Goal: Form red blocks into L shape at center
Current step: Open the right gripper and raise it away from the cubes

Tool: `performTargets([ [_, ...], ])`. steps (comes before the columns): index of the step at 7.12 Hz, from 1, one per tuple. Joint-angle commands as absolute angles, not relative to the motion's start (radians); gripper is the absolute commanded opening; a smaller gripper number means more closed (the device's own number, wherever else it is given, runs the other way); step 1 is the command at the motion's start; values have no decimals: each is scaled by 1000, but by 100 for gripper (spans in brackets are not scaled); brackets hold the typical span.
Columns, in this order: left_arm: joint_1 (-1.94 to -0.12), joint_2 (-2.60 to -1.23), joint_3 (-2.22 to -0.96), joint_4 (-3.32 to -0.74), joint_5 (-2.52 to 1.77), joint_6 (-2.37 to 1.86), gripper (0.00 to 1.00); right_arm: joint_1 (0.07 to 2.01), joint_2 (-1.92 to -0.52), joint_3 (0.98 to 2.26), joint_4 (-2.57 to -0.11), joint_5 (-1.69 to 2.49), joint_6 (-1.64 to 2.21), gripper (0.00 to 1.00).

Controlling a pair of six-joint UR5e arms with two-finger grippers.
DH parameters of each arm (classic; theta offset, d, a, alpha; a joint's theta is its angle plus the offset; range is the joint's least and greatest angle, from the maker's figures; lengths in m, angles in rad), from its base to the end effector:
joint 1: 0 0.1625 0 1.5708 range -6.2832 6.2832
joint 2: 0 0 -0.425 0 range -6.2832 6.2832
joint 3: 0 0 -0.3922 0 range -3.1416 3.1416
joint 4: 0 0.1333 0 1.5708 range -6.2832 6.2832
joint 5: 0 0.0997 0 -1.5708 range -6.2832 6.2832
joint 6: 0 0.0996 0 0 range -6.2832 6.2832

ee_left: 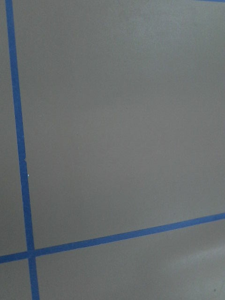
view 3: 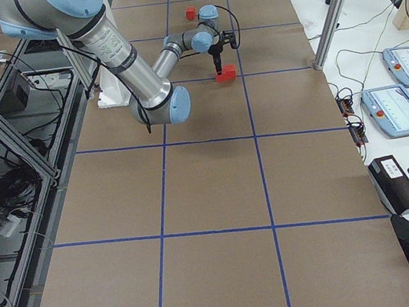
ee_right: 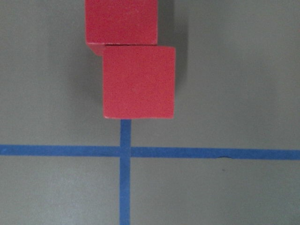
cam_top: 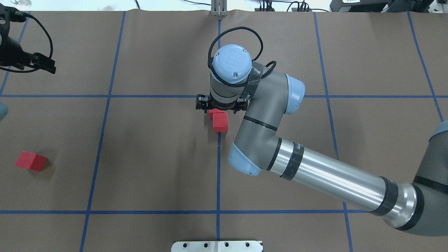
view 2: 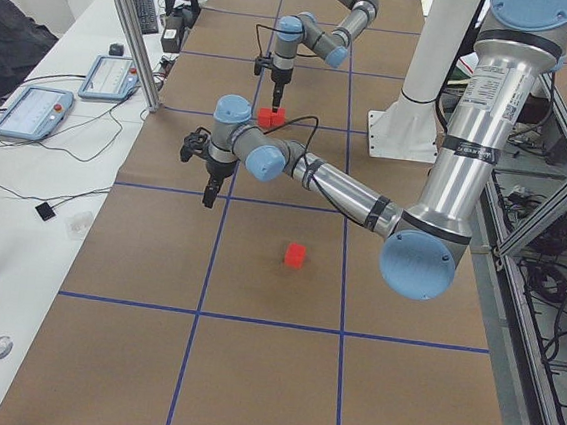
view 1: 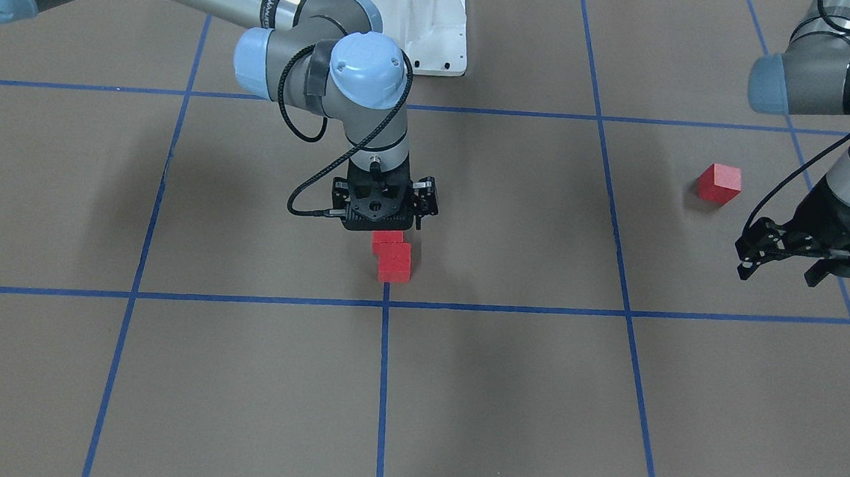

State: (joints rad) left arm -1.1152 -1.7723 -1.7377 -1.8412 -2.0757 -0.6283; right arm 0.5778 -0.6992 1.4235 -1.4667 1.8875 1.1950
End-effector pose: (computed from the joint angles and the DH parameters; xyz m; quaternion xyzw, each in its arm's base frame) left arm 0.1801 -0.5610 0.4482 0.1382 0.3600 -0.0011 0.9227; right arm -0.5775 -0.4987 0.1667 0.0541 -0.4193 0.0280 0.9058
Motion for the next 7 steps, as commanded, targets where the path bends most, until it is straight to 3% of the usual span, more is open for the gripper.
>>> performTargets([
  [1,-1114,-1645,-1770,-1990,-2085,-696,100,667,-721,1456,-1471,1968,1195,99],
  [3,-1112,-1498,-1819,-2115,-2108,-713,100,741,-841,1541,-1471,1991,1114,99],
  [7,-956,-1391,-1830,-2270,-2056,-952,100,940,-1028,1591,-1492,2132,783,99],
])
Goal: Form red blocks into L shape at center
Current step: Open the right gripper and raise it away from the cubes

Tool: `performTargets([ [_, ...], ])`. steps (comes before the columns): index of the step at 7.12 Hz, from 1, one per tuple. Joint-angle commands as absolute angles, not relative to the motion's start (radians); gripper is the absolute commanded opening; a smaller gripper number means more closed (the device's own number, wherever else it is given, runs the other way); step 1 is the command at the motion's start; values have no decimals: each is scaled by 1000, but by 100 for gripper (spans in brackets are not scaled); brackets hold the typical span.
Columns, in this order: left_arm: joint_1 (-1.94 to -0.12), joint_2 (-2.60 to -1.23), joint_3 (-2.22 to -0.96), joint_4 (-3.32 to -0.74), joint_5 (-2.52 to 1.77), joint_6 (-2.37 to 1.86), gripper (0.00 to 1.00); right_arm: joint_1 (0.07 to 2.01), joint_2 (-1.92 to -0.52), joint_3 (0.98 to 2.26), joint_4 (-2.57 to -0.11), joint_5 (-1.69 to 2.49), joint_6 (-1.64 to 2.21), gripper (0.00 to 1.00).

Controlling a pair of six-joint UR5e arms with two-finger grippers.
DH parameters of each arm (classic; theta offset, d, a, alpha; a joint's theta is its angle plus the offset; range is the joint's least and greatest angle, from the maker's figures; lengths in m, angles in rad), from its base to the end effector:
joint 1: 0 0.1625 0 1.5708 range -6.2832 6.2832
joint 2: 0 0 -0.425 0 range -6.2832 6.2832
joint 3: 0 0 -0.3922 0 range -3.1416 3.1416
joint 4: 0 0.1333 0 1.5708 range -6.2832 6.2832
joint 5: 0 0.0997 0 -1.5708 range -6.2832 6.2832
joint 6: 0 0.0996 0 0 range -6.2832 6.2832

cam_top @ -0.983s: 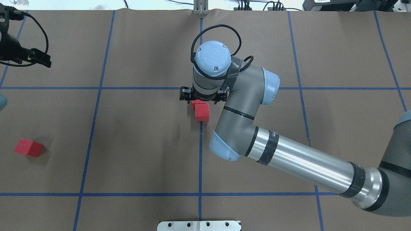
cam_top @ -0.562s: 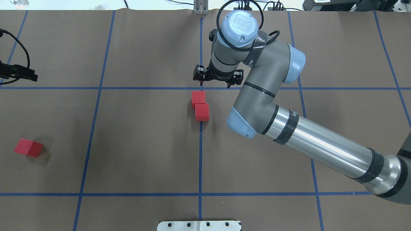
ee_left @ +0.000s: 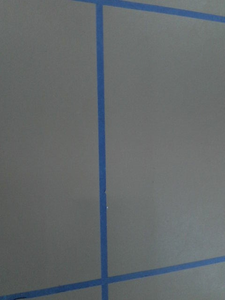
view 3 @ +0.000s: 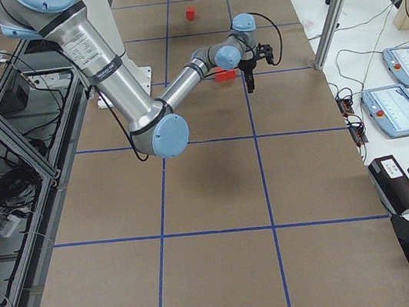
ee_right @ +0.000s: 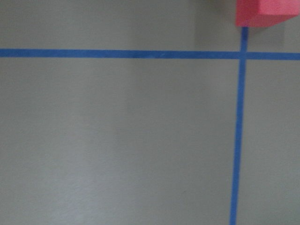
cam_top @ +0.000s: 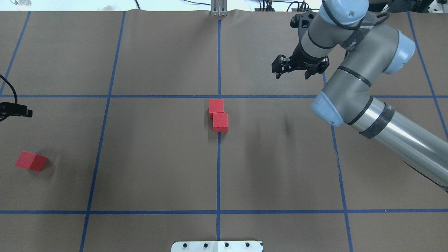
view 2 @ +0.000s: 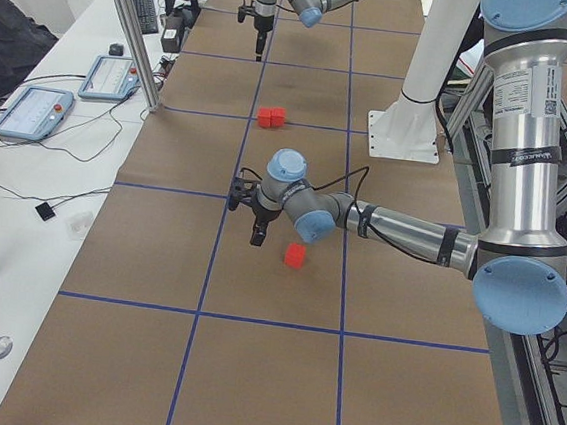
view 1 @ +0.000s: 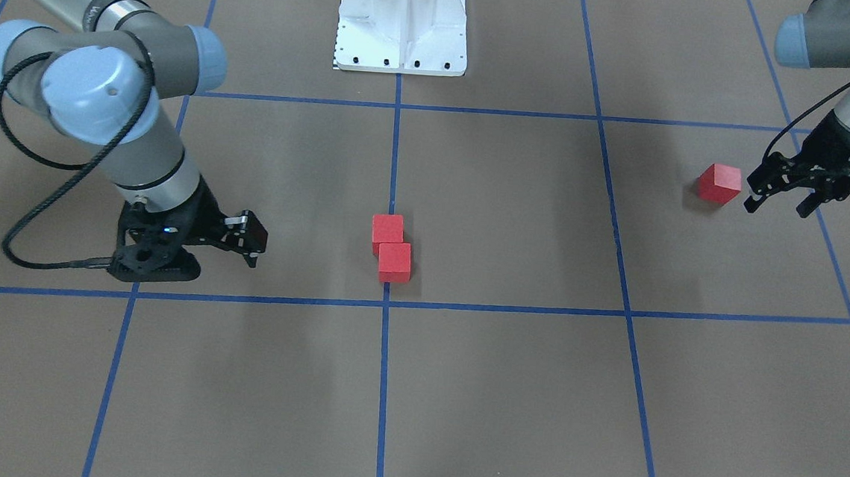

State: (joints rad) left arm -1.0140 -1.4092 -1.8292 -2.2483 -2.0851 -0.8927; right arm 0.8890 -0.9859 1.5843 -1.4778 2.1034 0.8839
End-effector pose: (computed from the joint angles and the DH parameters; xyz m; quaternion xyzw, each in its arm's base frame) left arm 0.1683 -0.4299 0.5363 0.1172 0.4184 -0.0550 0.8990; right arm -0.3707 -0.5880 0.2984 0.0571 -0.4061 0.0028 0.9120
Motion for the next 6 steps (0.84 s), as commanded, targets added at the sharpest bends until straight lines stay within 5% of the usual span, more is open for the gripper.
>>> performTargets([
  [1,-913,-1366,-1830,-2272,-2016,-959,100,945,-1058,1603,-1496,2131,737,99],
  [6,-836,-1319,-1830,-2307,-2003,-951,100,945,-1074,1608,-1493,2131,736,99],
])
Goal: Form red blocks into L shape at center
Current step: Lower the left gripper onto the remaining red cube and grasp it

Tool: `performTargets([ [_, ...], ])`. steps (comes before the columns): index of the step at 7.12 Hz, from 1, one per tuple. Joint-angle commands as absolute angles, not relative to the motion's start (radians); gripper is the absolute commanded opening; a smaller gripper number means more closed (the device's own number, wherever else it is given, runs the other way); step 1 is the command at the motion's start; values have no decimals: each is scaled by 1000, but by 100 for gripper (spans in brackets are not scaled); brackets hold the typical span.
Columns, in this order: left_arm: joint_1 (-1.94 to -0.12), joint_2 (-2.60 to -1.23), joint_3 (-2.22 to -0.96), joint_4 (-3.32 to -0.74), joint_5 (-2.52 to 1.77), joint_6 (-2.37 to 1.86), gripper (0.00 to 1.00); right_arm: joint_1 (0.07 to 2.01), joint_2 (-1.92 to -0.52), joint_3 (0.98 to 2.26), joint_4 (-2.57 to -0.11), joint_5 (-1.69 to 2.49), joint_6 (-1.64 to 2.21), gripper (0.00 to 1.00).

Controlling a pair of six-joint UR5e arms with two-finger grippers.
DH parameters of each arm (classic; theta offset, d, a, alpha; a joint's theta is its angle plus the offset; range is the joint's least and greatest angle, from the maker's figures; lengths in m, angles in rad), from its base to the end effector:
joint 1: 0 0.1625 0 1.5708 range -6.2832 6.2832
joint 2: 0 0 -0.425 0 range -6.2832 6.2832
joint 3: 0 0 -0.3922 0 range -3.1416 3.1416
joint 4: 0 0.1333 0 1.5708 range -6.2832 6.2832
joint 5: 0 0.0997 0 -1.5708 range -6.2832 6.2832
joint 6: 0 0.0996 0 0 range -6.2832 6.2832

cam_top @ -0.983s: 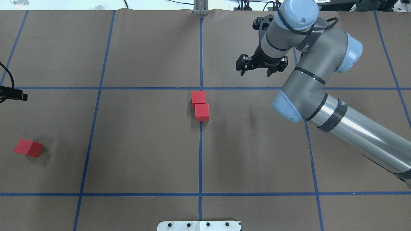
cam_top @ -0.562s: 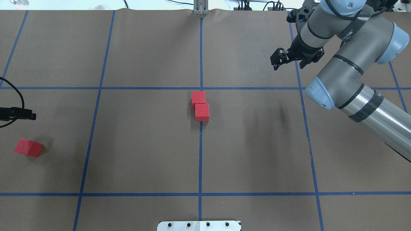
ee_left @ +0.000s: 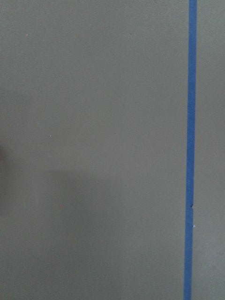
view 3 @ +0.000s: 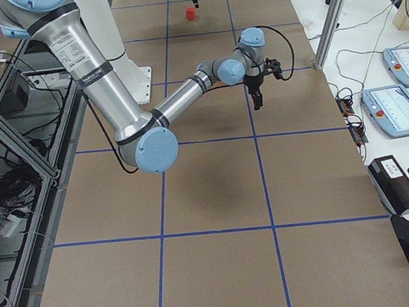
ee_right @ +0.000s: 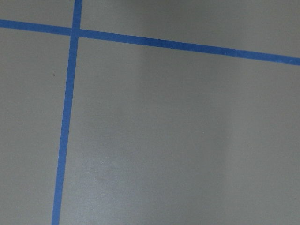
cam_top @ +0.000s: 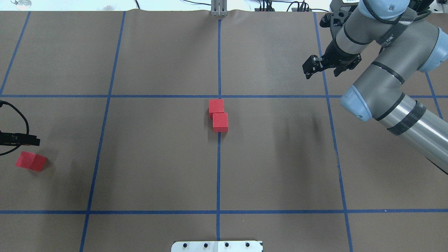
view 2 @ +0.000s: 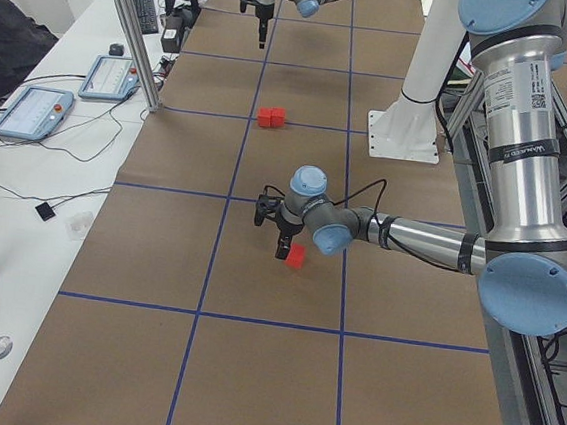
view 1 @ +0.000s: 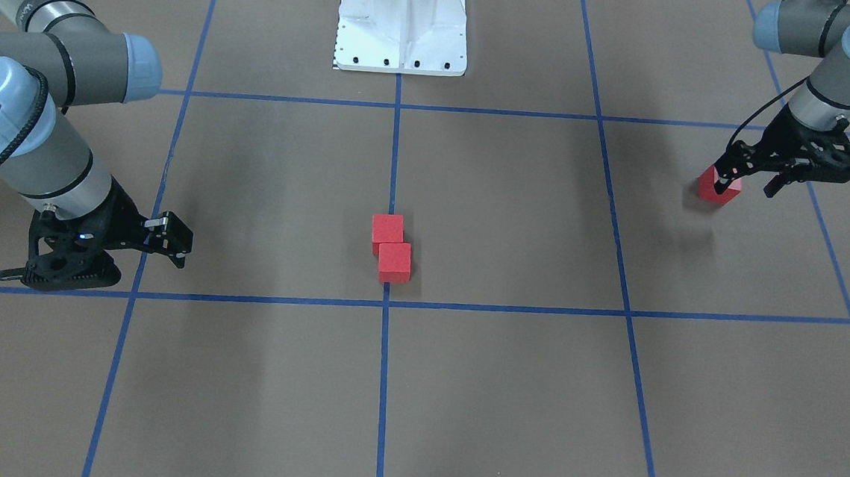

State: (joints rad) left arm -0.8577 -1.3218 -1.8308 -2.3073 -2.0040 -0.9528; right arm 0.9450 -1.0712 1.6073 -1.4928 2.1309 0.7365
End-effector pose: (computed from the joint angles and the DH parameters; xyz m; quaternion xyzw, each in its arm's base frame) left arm 0.2069 -0.3790 0.5686 0.0918 0.3984 -0.0308 0.9121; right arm -0.3278 -0.5908 0.3467 0.0597 -0.3876 -0.0327 0.9193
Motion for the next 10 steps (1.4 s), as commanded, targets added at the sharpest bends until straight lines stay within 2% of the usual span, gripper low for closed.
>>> performTargets([
  [1,-822,-1307,-1830,-2309,-2003,-951,100,945,-1074,1608,-1493,2129,736,99],
  [10,-752,-1285,-1812,-2307,-1974,-948,99,943,-1077,1605,-1494,2129,738,99],
])
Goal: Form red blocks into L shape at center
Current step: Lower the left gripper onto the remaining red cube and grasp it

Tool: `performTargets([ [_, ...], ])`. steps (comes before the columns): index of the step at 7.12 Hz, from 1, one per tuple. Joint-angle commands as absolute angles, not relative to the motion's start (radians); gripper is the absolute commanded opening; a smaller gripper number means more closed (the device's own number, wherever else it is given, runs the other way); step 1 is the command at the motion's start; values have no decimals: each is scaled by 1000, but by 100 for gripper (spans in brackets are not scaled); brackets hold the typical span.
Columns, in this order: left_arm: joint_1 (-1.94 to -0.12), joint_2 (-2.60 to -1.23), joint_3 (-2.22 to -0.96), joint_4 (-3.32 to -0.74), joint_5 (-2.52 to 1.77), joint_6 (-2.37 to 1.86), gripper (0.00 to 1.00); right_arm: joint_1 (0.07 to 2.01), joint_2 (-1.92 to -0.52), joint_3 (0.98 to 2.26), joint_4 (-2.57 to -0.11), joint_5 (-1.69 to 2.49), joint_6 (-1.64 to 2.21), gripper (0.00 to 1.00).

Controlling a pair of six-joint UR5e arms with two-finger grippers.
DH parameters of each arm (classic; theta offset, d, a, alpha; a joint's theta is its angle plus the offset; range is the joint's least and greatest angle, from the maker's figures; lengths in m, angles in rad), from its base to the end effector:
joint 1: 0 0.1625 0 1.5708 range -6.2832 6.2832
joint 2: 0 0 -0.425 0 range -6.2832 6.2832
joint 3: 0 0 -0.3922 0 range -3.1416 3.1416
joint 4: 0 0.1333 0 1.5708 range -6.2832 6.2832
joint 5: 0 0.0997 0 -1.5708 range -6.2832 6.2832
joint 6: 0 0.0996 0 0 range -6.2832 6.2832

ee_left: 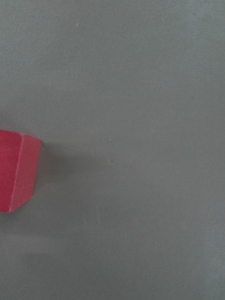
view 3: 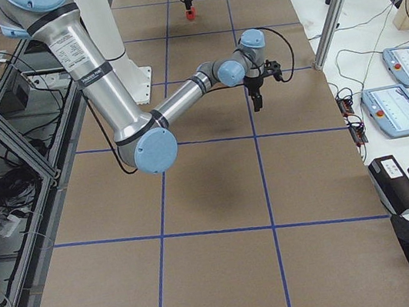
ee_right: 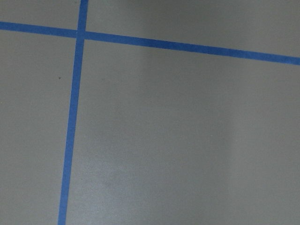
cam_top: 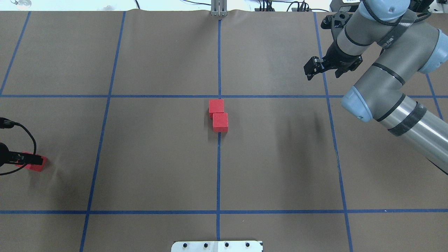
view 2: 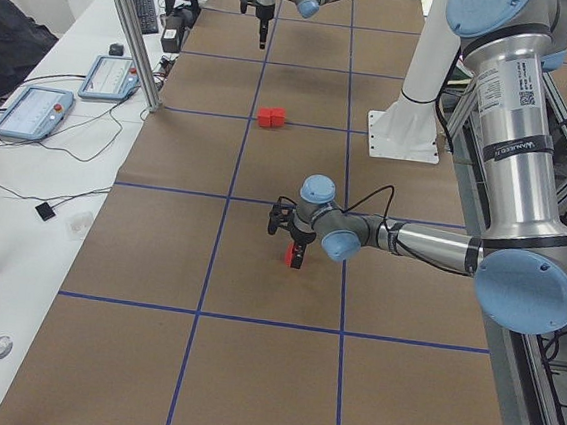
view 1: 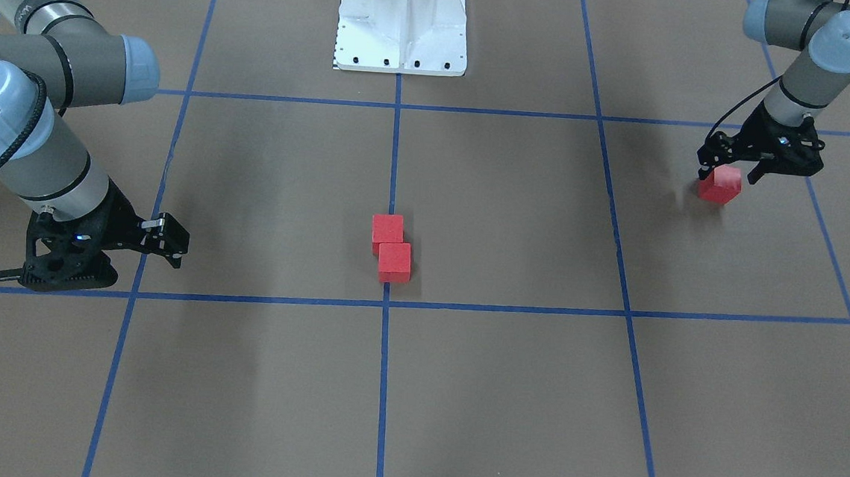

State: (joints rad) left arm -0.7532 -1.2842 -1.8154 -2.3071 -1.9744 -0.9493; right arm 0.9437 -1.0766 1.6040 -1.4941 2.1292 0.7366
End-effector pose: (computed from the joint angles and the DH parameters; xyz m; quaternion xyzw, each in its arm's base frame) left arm 0.2324 -0.3470 0.5932 0.0658 0.3772 0.0074 0.9238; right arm -0.3283 -0.5902 0.3521 0.0562 -0.3845 -0.0316 0.9209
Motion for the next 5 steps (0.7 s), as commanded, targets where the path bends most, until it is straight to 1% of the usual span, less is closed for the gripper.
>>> performTargets([
  [1,-750,-1289,-1803,-2307,-1967,-945,99,942,-1077,1605,-1494,2129,741,99],
  [3,-746,-1295,-1787,-2309,-1945,-945,98,940,-1077,1606,-1494,2128,747,99],
  [5,-746,-1298,-1789,-2309,-1944,-945,92,937,-1077,1606,-1494,2126,747,99],
])
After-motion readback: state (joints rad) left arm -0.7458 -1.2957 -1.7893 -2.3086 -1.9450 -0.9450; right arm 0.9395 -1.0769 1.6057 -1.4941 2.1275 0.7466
